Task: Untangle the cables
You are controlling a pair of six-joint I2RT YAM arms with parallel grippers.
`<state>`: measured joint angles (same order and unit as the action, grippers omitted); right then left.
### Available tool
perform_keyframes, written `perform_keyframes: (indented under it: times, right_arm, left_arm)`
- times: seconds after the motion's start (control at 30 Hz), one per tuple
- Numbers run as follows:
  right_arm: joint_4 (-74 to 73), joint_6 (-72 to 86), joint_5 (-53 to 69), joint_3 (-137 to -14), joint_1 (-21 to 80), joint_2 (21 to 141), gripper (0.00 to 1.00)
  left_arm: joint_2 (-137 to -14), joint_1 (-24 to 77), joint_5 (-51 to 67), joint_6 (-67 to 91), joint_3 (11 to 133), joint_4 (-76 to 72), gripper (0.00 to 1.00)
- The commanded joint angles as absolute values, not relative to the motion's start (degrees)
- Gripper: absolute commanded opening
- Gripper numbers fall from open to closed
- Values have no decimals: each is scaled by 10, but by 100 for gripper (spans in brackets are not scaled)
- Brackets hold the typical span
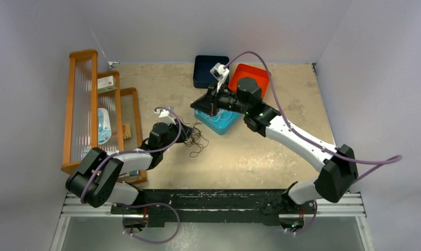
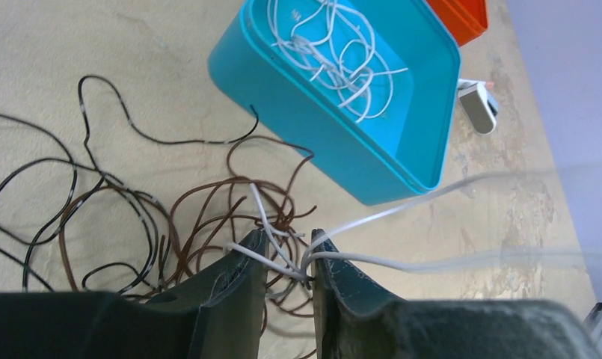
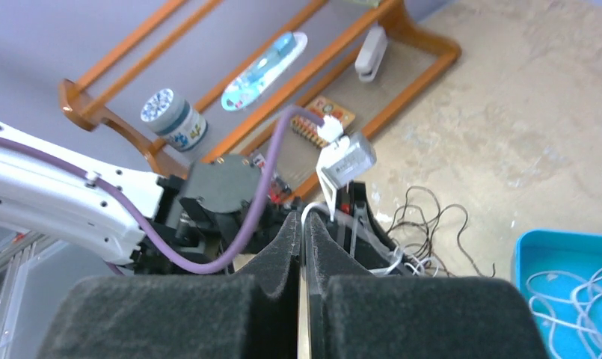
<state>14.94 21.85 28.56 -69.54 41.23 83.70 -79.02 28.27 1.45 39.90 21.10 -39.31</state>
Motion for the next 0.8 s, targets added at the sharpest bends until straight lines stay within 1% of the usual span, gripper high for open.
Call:
perform_keyframes:
  times: [0.0, 0.3, 0.77]
  right_arm:
    - [179, 201, 235, -730, 412, 782, 0]
    - [158, 158, 155, -752, 403, 730, 0]
    - [104, 79, 21, -813, 376, 697, 0]
  left_arm:
    - [-801, 286, 2, 401, 195, -409, 25]
    - [-812, 286, -5, 404, 183, -418, 23]
    - [-822, 286, -16, 405, 174, -418, 20]
